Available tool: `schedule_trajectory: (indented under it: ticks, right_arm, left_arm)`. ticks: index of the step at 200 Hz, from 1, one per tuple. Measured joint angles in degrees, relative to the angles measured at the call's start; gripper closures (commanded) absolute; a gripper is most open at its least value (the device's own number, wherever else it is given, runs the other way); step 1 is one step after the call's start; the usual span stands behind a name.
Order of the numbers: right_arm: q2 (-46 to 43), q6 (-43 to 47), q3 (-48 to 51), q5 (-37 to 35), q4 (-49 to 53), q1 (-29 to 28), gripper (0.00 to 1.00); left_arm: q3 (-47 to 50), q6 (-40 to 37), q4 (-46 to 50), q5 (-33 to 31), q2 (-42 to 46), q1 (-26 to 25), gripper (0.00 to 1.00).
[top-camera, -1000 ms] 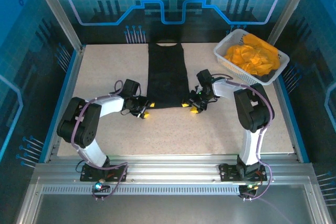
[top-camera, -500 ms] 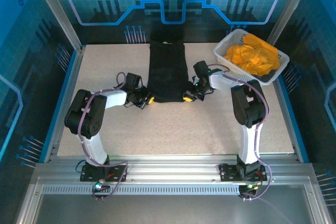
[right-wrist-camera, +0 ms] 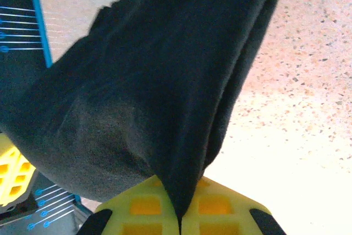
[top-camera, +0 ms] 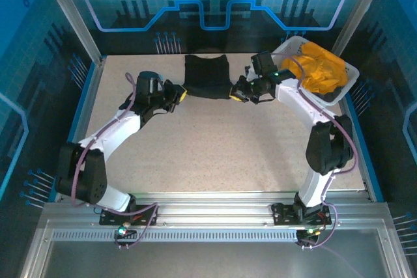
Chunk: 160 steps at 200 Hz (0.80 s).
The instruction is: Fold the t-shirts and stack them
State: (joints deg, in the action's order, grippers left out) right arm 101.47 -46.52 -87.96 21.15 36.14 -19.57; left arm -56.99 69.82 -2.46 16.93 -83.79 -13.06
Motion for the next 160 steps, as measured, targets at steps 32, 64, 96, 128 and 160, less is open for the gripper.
schedule_trajectory:
  ticks: [32, 64, 96, 128, 160]
  right_arm:
    - [-5.4, -1.3, 9.0, 0.4, -1.3, -1.3, 1.0]
    - [-11.0, -3.1, 25.8, 1.0, -1.4, -5.6, 1.0]
    - [-20.8, -5.1, 39.8, 1.9, -0.6, -11.6, 1.0]
    - [-33.2, -8.2, 45.2, 2.1, 2.5, -16.2, 1.0]
    - [-40.2, -10.7, 41.4, 1.7, 5.7, -16.4, 1.0]
  left_arm:
    - [10.3, 1.3, -0.4, 2.4, 5.3, -0.6, 1.0]
    - [24.0, 2.1, 5.9, 5.2, 13.2, -4.3, 1.0]
    - [32.6, 2.9, 14.9, 6.6, 27.5, -11.1, 1.0]
    - [35.0, 6.8, 24.0, 6.7, 44.9, -16.8, 1.0]
    - [31.1, 8.8, 30.1, 4.6, 51.9, -17.6, 1.0]
